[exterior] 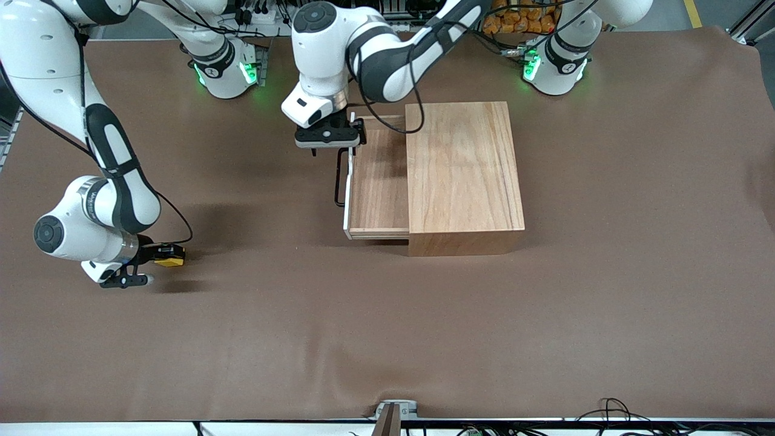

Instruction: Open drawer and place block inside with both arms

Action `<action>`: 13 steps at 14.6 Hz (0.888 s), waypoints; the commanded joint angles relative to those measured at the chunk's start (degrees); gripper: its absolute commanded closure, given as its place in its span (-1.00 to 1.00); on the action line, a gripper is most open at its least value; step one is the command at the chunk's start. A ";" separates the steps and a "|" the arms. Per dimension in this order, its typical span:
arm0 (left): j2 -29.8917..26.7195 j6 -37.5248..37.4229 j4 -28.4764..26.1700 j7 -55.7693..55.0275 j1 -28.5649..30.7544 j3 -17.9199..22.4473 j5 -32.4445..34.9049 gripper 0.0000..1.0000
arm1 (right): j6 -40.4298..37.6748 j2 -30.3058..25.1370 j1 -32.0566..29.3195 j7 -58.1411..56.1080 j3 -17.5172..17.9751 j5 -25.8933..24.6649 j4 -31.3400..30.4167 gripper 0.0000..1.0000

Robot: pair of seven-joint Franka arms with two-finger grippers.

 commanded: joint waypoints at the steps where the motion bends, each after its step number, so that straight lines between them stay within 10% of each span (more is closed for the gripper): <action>1: -4.08 -4.29 -1.31 1.36 2.01 0.10 -1.29 -1.00 | -3.24 -1.69 -0.70 -3.44 0.59 1.74 2.06 0.90; 6: -7.60 -9.31 -1.31 11.54 9.12 -0.08 -1.38 -1.00 | -22.39 -1.96 -1.58 -7.21 0.42 1.39 18.47 1.00; 13: -10.76 -11.86 -1.31 29.28 21.59 -0.25 -6.80 -1.00 | -28.28 -2.31 -0.44 -13.12 0.68 0.86 29.12 1.00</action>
